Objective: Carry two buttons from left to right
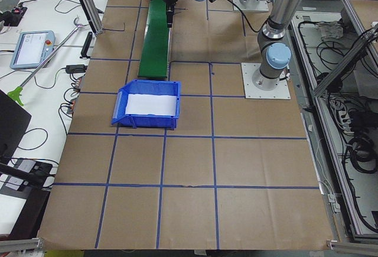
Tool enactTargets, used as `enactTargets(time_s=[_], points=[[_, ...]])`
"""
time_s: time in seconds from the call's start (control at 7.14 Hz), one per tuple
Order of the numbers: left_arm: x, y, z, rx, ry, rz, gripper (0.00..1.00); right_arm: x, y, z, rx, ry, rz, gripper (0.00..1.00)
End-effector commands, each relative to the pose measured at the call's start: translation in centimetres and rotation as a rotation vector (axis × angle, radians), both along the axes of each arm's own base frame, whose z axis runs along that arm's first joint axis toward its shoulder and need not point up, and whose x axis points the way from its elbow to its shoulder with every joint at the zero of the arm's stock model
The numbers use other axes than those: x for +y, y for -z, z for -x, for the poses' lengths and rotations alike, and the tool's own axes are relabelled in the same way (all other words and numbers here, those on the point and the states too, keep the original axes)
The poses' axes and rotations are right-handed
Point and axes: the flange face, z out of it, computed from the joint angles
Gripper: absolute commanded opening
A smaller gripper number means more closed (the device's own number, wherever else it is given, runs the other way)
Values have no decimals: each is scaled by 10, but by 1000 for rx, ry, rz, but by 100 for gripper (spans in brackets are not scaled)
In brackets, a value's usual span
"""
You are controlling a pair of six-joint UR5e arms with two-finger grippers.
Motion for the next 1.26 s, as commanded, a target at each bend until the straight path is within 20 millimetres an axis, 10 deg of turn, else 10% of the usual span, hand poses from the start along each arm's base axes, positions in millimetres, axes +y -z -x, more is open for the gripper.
enactTargets(time_s=[0.0, 0.14, 0.56, 0.84, 1.12], points=[[0, 0, 0, 0, 0, 0, 100, 10, -57, -15, -14, 71, -31, 99], [0, 0, 0, 0, 0, 0, 100, 13, -91, -44, -16, 123, -39, 99], [0, 1, 0, 2, 0, -1, 100, 35, -180, -209, -29, 224, 57, 100], [0, 0, 0, 0, 0, 0, 100, 59, -197, -307, -38, 223, 62, 100], [0, 1, 0, 0, 0, -2, 100, 86, -201, -344, -34, 174, -13, 100]])
